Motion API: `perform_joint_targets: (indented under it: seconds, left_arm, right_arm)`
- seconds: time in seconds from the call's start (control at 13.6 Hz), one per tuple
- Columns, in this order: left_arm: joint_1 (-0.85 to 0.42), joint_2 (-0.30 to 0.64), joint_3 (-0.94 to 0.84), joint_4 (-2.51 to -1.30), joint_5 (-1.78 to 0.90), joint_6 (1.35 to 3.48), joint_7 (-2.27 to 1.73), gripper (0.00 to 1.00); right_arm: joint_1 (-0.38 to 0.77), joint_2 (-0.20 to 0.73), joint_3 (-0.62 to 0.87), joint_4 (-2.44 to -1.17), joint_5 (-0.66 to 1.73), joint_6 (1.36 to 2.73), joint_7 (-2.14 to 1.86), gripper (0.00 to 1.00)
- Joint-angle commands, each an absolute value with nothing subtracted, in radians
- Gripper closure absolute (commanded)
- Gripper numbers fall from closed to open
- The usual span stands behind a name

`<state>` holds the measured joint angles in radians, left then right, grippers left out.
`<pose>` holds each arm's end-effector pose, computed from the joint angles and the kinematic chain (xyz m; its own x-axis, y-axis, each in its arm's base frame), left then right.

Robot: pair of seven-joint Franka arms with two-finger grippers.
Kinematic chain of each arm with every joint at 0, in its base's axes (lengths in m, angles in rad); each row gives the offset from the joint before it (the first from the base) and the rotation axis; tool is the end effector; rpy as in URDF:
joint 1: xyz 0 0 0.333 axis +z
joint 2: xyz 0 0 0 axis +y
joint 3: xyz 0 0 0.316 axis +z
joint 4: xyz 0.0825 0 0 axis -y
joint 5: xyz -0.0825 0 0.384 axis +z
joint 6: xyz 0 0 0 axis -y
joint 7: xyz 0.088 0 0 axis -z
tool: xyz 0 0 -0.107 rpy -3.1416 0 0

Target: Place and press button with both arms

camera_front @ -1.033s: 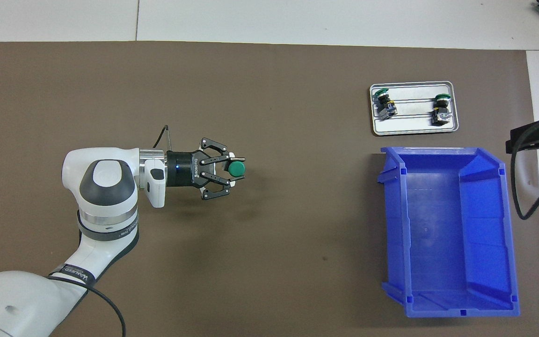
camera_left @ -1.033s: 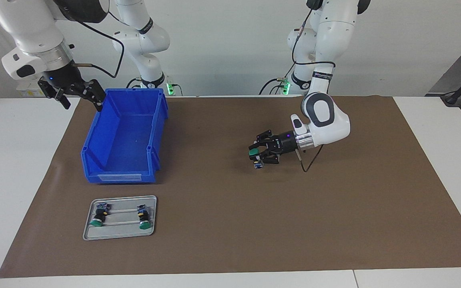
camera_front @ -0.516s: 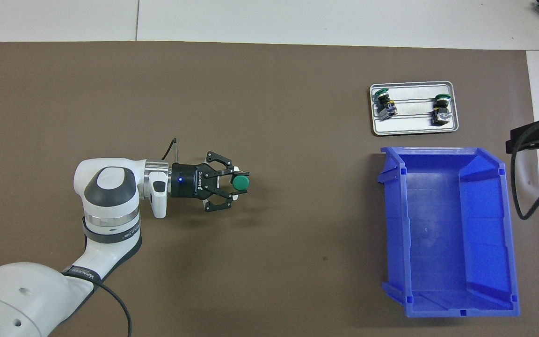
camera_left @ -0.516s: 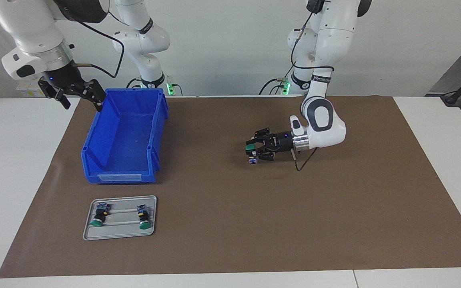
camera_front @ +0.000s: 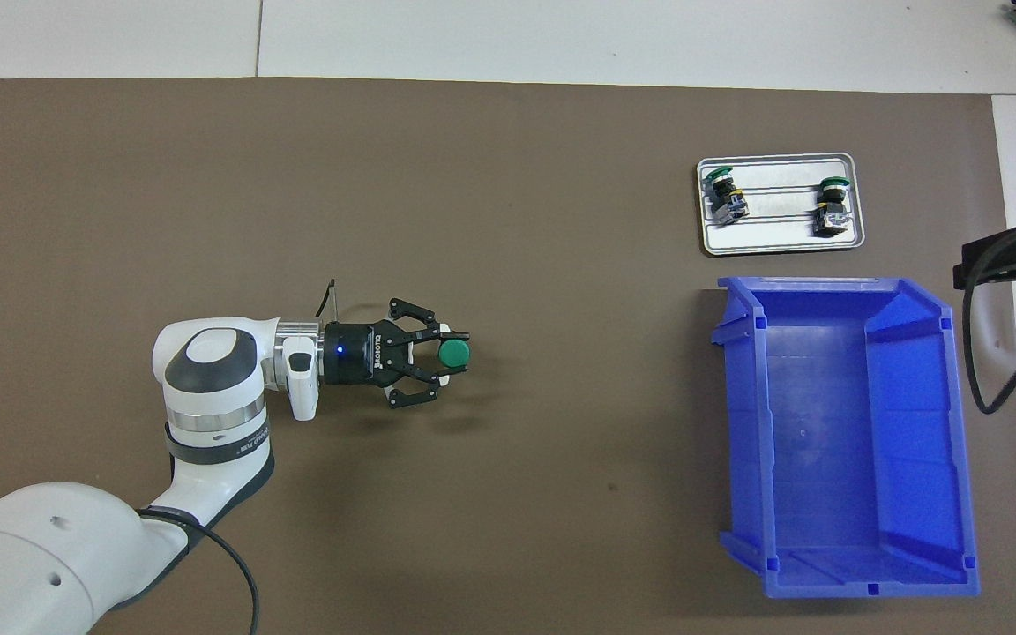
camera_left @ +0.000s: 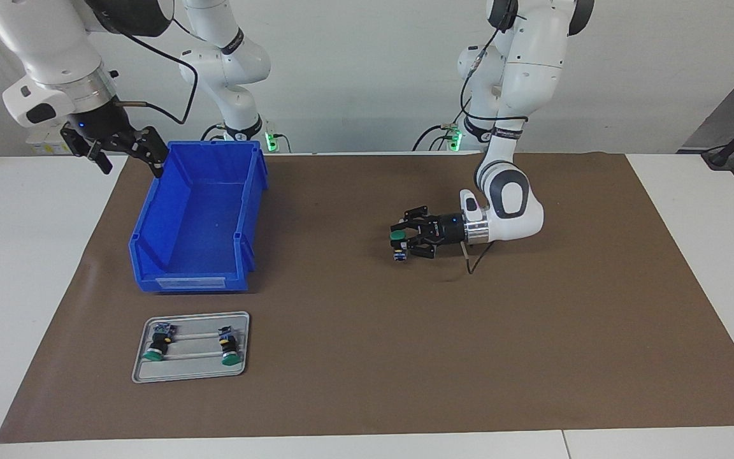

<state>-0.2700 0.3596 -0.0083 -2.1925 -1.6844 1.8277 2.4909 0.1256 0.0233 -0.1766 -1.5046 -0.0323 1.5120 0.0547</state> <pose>0.4977 -0.2260 0.2384 0.0525 -0.1494 0.9874 -0.9978 0.0319 0.0579 0.5553 -0.0307 0.6378 0.9941 -0.1074 -0.0135 -0.1068 -0.9936 0.0372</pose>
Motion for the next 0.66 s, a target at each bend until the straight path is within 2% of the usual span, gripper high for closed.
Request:
perform_joint_targets:
  seconds: [0.0,0.59]
  left_arm:
    - [-0.25,0.351,-0.011,-2.243,-1.735,1.779,2.429,1.0]
    - [-0.25,0.353,-0.011,-2.284,-1.781,1.79,2.322,1.0]
  right_arm:
    - [0.123,0.008,-0.172,-1.519,-0.026,1.505,0.06,0.0]
    - [0.123,0.008,-0.172,-1.519,-0.026,1.505,0.06,0.0]
